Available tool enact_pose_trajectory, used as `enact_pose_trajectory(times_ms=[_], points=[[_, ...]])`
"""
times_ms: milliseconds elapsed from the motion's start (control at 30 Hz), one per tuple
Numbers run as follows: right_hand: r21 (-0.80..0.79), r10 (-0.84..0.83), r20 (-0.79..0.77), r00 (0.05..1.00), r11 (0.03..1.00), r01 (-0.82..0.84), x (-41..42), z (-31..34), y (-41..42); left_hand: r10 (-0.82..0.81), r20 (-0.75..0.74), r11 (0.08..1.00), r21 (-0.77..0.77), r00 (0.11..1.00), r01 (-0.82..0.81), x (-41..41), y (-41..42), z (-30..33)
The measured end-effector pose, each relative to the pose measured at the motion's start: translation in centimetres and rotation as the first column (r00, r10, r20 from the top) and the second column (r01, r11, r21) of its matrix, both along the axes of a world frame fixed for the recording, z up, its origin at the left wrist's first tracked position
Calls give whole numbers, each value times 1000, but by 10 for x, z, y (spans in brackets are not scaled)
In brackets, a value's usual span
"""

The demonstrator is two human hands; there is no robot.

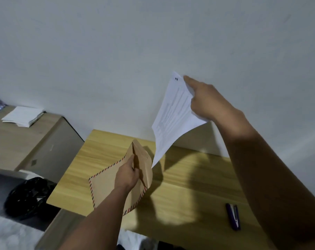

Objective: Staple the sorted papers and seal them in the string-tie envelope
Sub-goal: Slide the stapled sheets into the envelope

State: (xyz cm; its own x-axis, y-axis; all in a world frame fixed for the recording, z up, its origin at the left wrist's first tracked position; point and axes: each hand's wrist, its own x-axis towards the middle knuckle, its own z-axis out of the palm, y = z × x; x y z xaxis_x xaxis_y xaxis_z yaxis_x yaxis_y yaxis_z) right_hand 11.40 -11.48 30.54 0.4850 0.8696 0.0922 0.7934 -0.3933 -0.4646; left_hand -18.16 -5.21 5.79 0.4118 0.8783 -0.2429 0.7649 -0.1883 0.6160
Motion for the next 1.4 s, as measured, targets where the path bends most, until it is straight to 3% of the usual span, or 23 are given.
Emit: enact_pose_trajectory(times_ms=[167, 400, 667, 967, 1400], points=[[49, 68, -63, 996, 997, -65, -17, 23, 10, -2, 37, 1000, 10, 999, 2, 3, 3, 2], [-89, 134, -51, 990, 986, -138, -38, -23, 17, -7, -10, 999, 49, 1000, 8, 2, 7, -1], [-63, 232, -40, 972, 970, -234, -52, -41, 25, -51, -70, 995, 88, 996, 57, 8, -1, -2], [-65, 254, 64, 965, 966, -250, -57, -45, 39, -98, -129, 986, 122, 987, 114, 10, -7, -2], [-104, 285, 43, 958, 955, -279, -81, -104, 19, -39, 33, 982, 186, 999, 33, 38, -15, 13]])
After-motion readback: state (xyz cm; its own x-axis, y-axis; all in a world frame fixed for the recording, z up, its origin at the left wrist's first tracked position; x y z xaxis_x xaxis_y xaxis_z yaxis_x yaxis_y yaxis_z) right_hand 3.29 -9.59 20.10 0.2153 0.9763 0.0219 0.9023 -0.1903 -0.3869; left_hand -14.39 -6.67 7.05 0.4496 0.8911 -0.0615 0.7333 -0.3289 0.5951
